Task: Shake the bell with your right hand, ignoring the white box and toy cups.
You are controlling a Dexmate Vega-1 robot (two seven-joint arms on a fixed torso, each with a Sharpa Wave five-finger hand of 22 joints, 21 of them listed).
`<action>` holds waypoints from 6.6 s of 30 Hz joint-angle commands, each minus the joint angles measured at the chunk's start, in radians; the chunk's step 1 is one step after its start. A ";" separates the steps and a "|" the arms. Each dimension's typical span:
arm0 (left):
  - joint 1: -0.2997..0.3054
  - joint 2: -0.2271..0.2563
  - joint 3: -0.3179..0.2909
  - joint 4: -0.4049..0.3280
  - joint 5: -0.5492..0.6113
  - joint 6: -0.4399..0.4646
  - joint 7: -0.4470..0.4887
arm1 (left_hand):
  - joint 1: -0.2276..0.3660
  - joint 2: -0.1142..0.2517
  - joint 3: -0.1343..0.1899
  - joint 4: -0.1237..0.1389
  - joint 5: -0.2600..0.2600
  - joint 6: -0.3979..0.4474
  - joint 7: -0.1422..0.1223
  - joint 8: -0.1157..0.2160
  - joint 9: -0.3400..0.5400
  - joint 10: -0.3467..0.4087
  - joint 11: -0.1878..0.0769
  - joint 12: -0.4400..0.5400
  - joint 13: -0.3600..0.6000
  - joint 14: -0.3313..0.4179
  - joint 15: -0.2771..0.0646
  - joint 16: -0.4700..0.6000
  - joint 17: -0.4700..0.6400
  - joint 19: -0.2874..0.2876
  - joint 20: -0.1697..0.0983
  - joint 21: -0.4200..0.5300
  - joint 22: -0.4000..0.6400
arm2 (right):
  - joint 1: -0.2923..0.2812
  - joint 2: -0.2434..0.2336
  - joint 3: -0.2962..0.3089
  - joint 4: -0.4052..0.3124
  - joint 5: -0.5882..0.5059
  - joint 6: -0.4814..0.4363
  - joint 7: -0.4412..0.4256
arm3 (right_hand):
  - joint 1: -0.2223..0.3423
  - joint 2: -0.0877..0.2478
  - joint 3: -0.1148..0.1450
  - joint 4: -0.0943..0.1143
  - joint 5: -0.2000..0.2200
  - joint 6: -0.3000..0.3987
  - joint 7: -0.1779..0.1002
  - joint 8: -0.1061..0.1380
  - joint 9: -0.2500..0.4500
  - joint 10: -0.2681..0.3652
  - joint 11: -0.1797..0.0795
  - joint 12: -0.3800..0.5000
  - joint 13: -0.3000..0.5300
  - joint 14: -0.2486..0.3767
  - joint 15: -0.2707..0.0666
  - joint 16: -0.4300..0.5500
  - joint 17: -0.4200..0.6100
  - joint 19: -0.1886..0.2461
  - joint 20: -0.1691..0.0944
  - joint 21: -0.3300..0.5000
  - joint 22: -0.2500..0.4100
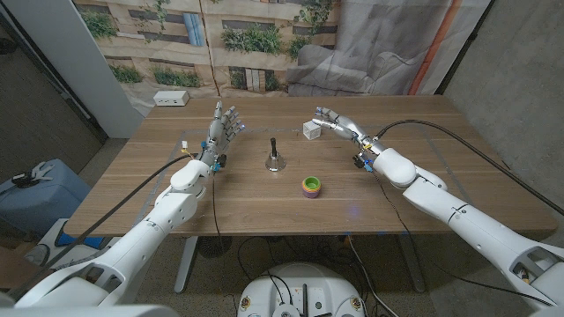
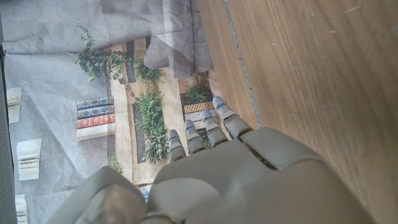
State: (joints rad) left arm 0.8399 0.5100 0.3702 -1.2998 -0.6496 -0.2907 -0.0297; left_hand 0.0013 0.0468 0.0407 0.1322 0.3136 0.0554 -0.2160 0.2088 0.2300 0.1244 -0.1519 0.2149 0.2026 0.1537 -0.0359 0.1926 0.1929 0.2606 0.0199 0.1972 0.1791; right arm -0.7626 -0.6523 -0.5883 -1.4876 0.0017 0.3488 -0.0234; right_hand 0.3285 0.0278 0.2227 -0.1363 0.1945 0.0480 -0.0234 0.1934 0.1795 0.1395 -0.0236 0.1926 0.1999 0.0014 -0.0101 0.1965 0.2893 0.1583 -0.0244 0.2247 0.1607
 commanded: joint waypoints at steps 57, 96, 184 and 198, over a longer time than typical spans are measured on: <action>0.001 0.000 0.000 -0.001 0.000 0.001 0.000 | 0.002 0.007 -0.001 0.007 0.006 0.000 -0.006 0.006 0.004 0.002 -0.005 0.006 0.005 0.009 -0.099 0.006 0.005 0.008 0.002 0.007 0.006 | 0.128 0.102 -0.207 0.054 -0.373 -0.056 -0.031 | 0.119 -0.043 0.027 -0.038 -0.005 0.005 0.002 0.019 0.010 0.053 -0.018 0.025 0.006 0.044 0.017 0.026 -0.037 0.048 0.050 -0.022 0.008; 0.000 0.000 0.000 0.000 0.000 0.000 0.000 | 0.001 0.007 -0.001 0.007 0.006 0.000 -0.006 0.006 0.004 0.001 -0.005 0.006 0.005 0.009 -0.098 0.006 0.005 0.007 0.001 0.007 0.006 | 0.158 0.206 -0.255 0.206 -0.404 -0.064 -0.230 | 0.260 -0.046 0.068 -0.028 0.002 0.375 -0.044 0.157 0.024 0.399 -0.074 0.090 0.018 0.288 -0.096 0.121 -0.050 0.157 0.030 -0.028 0.008; 0.000 0.001 -0.001 0.000 -0.001 0.000 -0.001 | 0.001 0.007 -0.001 0.007 0.006 -0.001 -0.006 0.006 0.004 0.001 -0.005 0.006 0.005 0.009 -0.098 0.005 0.005 0.007 0.001 0.007 0.006 | 0.153 0.258 -0.276 0.232 -0.413 -0.094 -0.408 | 0.593 0.074 0.106 -0.021 -0.010 0.910 -0.153 0.322 0.014 0.976 -0.190 0.140 0.007 0.625 -0.211 0.324 0.012 0.310 -0.080 -0.029 0.008; 0.000 0.000 -0.001 0.000 0.000 0.000 0.000 | 0.002 0.007 -0.001 0.007 0.006 -0.001 -0.006 0.006 0.004 0.002 -0.003 0.006 0.005 0.009 -0.098 0.005 0.005 0.008 0.001 0.007 0.006 | 0.128 0.238 -0.245 0.154 -0.399 -0.109 -0.403 | 0.592 0.074 0.105 -0.021 -0.013 0.926 -0.154 0.323 0.012 1.000 -0.192 0.140 0.006 0.643 -0.207 0.324 0.010 0.319 -0.077 -0.027 0.008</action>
State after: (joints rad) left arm 0.8406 0.5108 0.3696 -1.3008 -0.6502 -0.2894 -0.0302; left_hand 0.0013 0.0467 0.0407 0.1322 0.3135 0.0554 -0.2160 0.2088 0.2299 0.1245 -0.1518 0.2149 0.2026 0.1537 -0.0359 0.1926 0.1928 0.2606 0.0199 0.1972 0.1791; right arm -0.6151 -0.3972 -0.8557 -1.2755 -0.4070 0.2528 -0.4298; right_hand 0.9176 0.0944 0.3228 -0.1557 0.1809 0.9507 -0.1607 0.5110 0.1880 1.1277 -0.2144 0.3293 0.2047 0.6385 -0.0590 0.5184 0.2969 0.4713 -0.0484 0.1944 0.1651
